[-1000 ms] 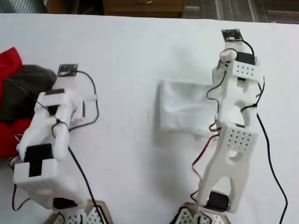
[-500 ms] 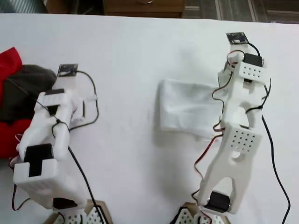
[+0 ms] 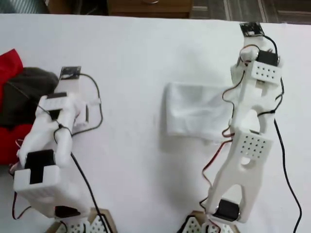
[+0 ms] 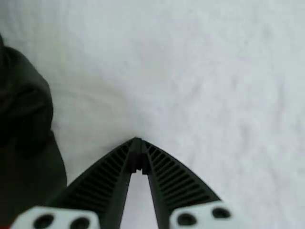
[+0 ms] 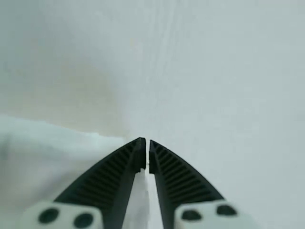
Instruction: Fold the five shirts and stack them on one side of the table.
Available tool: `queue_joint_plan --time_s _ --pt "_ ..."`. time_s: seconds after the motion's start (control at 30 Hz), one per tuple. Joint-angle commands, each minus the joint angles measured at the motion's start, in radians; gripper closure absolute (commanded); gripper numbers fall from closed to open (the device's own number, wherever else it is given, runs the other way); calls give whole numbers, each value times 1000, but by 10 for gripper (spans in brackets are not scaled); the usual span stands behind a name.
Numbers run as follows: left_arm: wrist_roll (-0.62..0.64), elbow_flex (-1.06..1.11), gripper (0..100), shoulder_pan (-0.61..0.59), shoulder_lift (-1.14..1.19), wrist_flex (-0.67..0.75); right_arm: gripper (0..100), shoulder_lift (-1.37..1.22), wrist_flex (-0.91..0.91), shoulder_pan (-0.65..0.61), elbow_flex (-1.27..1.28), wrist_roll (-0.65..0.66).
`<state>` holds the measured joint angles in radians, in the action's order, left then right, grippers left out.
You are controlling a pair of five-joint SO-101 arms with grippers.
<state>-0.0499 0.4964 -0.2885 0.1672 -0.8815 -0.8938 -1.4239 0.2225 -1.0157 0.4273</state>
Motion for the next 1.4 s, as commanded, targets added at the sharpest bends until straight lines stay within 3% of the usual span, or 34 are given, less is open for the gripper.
queue_joint_plan --time_s 0.0,0.27,0.47,1.37 --pt "6 -30 974 11 -2 -3 978 12 -7 16 -54 14" --pt "6 -30 974 11 -2 -3 974 -27 -28 18 -34 -124" --pt "6 -30 974 11 -2 -2 858 -36 -67 -16 -32 -60" --pt "6 -30 974 11 -2 -2 889 -48 -124 -51 -83 -46"
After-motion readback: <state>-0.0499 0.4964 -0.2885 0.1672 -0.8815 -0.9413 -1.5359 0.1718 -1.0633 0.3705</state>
